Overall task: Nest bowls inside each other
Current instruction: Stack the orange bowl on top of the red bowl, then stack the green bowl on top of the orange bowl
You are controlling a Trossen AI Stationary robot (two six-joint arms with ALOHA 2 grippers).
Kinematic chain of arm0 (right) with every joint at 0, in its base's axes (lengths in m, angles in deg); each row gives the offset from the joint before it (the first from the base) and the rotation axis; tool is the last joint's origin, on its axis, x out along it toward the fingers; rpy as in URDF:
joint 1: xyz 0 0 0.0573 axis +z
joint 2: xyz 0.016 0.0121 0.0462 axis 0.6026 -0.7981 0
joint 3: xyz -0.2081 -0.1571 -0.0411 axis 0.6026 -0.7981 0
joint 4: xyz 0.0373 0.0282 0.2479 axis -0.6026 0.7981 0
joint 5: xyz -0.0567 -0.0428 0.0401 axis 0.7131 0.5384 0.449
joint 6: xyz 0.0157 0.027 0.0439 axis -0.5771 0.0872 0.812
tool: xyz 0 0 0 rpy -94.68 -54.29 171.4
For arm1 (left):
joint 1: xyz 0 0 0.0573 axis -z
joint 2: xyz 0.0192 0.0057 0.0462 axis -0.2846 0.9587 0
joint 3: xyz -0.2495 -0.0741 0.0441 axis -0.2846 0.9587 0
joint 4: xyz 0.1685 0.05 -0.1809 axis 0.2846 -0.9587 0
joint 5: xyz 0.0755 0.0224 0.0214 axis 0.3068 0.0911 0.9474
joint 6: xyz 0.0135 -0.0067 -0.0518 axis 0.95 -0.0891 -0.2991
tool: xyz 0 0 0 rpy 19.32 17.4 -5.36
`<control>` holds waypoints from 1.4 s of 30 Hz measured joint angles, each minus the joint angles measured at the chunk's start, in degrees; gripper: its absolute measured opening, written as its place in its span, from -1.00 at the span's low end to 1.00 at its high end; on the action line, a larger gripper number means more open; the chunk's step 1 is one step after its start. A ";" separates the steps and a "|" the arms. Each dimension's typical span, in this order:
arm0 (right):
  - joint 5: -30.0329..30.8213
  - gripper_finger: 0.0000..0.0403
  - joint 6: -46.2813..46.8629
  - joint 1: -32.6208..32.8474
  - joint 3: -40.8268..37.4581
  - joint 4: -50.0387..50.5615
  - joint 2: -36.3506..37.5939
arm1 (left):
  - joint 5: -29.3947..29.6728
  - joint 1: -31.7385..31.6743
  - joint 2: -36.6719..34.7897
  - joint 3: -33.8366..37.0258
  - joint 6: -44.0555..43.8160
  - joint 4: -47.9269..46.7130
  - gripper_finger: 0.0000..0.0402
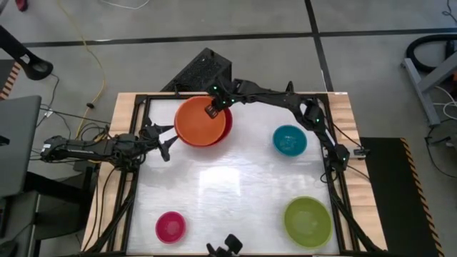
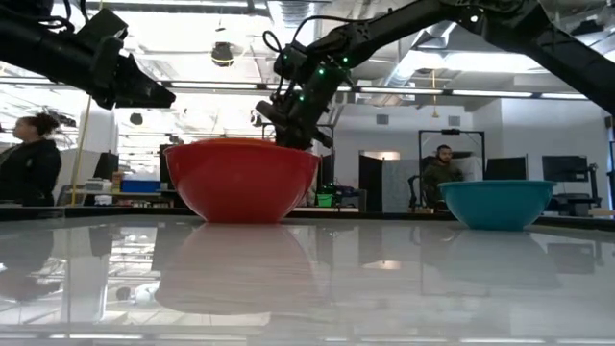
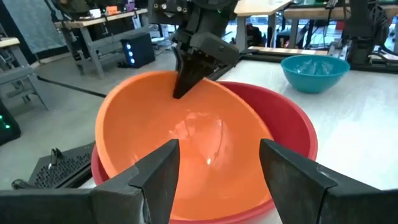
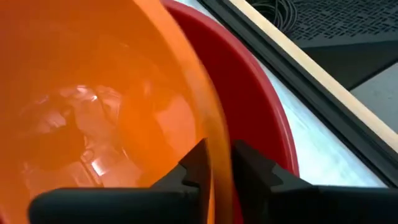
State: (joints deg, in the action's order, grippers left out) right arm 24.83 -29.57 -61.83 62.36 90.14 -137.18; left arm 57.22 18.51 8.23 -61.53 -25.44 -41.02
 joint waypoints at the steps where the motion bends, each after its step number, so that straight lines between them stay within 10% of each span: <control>1: -0.08 -0.52 0.00 -0.07 -0.02 0.16 0.00 | 0.02 0.00 0.00 0.00 -0.09 -0.02 0.06; 28: 2.94 -0.47 -6.73 5.89 9.59 35.45 11.00 | 0.04 -0.02 0.00 0.00 -0.04 -0.46 0.06; 36: 3.03 -0.47 0.39 21.54 -6.79 40.59 22.83 | -0.15 -0.02 -0.01 0.00 -0.85 -0.52 0.06; 42: 4.64 -0.47 23.24 36.19 -26.90 38.02 35.46 | -1.64 -0.02 -0.01 0.00 -0.96 -0.66 0.06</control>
State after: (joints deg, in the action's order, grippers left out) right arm 29.47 -6.33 -25.64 35.45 128.16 -101.71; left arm 55.58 18.49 8.22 -61.53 -26.41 -41.68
